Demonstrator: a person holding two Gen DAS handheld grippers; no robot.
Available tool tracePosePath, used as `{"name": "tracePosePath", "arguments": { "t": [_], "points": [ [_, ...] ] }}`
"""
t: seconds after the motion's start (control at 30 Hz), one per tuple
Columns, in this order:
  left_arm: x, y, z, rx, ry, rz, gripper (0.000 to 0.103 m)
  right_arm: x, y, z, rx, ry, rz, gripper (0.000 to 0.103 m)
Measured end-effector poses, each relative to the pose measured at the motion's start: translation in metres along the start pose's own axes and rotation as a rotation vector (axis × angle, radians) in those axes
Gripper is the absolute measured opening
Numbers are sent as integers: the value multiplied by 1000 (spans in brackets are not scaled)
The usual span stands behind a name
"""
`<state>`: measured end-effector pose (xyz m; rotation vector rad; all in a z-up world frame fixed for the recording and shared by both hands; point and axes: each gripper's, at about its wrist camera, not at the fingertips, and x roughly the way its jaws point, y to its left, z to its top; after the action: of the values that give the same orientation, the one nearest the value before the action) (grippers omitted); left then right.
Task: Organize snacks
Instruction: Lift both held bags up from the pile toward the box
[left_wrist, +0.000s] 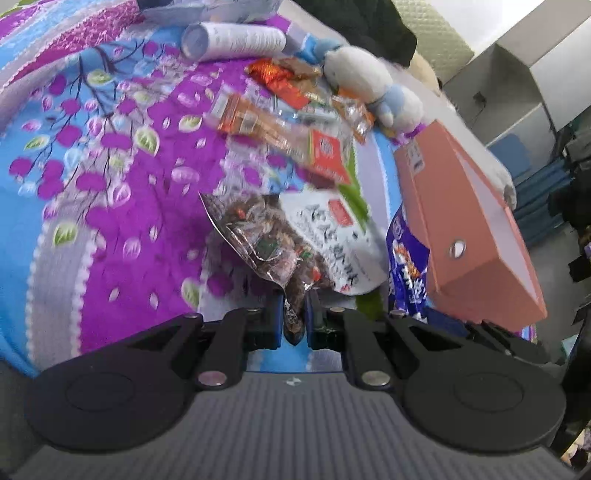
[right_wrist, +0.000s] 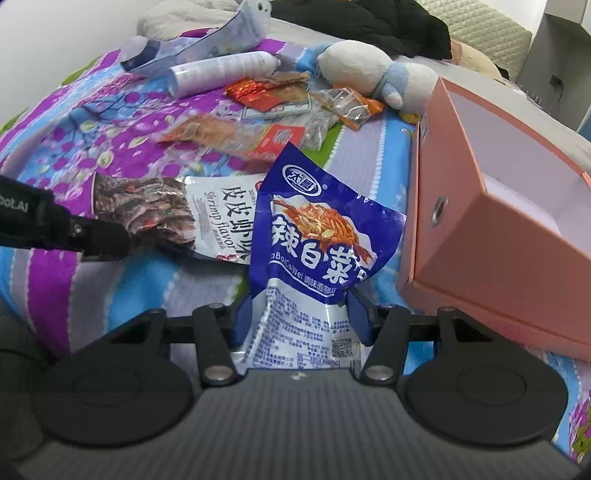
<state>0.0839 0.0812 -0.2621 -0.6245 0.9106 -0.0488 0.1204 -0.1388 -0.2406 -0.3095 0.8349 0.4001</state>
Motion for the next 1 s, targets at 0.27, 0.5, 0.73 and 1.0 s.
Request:
{"name": "tracePosePath", "arguments": {
  "t": [0.27,0.5,0.73,1.0],
  "points": [
    [-3,-6,1,90,111,35,50,-3,-7,-13,71,-32,41,71],
    [-17,-16,6,245,130,105,73,-8,-25,-20,205,-75,132,86],
    [-20,-33,21,445,122,101,74,-5,-38,-27,284,-96,127,86],
    [5,-53,23,675,175,119,94,-9,-30,-29,220,-157,164,86]
  ]
}}
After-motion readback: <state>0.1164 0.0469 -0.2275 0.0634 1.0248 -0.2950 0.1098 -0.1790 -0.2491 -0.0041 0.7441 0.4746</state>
